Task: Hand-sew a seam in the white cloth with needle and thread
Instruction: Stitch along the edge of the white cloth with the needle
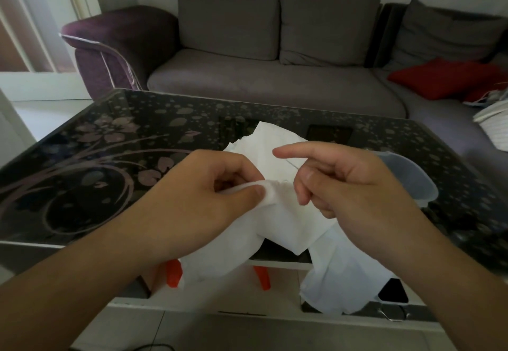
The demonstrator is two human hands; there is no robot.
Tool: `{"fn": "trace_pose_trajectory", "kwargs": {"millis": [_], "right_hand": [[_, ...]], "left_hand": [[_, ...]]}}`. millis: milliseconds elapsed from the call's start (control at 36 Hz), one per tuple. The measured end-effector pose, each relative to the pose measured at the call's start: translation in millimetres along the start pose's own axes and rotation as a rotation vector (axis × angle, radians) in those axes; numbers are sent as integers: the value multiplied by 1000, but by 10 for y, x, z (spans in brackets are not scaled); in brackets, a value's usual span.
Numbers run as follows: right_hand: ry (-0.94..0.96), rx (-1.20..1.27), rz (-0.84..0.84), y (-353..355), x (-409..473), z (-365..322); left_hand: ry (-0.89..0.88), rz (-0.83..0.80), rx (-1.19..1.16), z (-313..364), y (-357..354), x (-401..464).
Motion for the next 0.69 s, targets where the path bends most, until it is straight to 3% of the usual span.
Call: {"fn": "trace_pose_trajectory", "kwargs": {"millis": [222, 694], "right_hand": [[33, -45, -47, -48, -29, -63], [42, -113, 23, -111, -3, 16]], "left_hand": [[-9, -4, -42, -5, 10, -11], [-27, -32, -55, 44, 3, -17]]}}
Point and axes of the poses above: each hand's wrist, its own x-axis towards the middle knuckle, its own y-axis out of the back of the hand, z = x × y, the point moved 1 cm from there along x, towards the middle knuckle, and after that the axes turned 2 degrees about -x, right-handed, at the moved point
